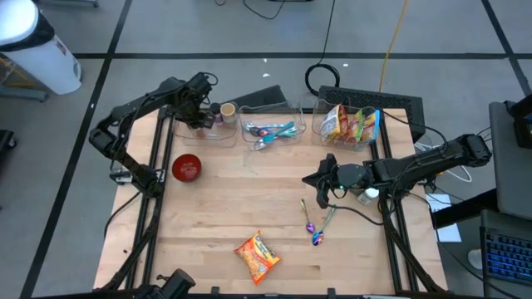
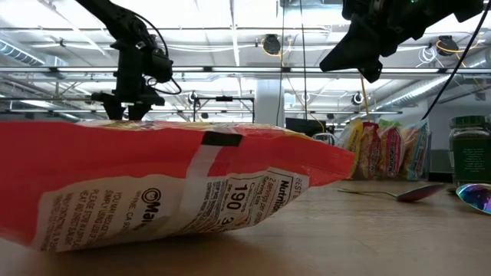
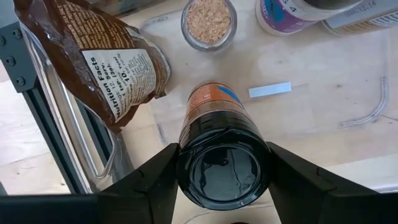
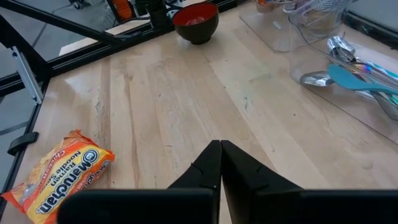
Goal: Pick & Place Food Item
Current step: Put the orange seasoning bottle into the left transparent bin
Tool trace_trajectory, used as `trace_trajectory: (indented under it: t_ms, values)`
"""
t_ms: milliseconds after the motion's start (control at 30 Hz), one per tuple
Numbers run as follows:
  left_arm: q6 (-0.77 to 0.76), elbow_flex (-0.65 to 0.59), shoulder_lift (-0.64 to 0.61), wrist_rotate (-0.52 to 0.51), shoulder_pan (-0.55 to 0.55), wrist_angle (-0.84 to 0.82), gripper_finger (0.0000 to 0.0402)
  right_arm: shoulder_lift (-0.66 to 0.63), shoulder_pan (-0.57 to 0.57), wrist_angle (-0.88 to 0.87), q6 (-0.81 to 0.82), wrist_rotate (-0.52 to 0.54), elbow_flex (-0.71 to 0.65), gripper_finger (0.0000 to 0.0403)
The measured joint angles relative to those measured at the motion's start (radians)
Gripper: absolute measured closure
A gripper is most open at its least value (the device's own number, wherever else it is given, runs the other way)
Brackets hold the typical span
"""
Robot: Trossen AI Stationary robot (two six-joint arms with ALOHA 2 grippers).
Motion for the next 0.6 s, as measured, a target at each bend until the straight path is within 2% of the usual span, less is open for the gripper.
trace_trajectory:
  t_ms: [300, 600]
  values:
    - [0.001, -0.004, 0.0, 0.001, 0.0, 0.015, 0.0188, 0.0, 0.0, 0.0, 0.001, 0.0, 0.0, 0.0403]
    - [-0.026, -0.083, -0.003, 0.046, 0.0, 0.06, 0.0185, 0.0, 0.0, 0.0, 0.001, 0.0, 0.0, 0.0403]
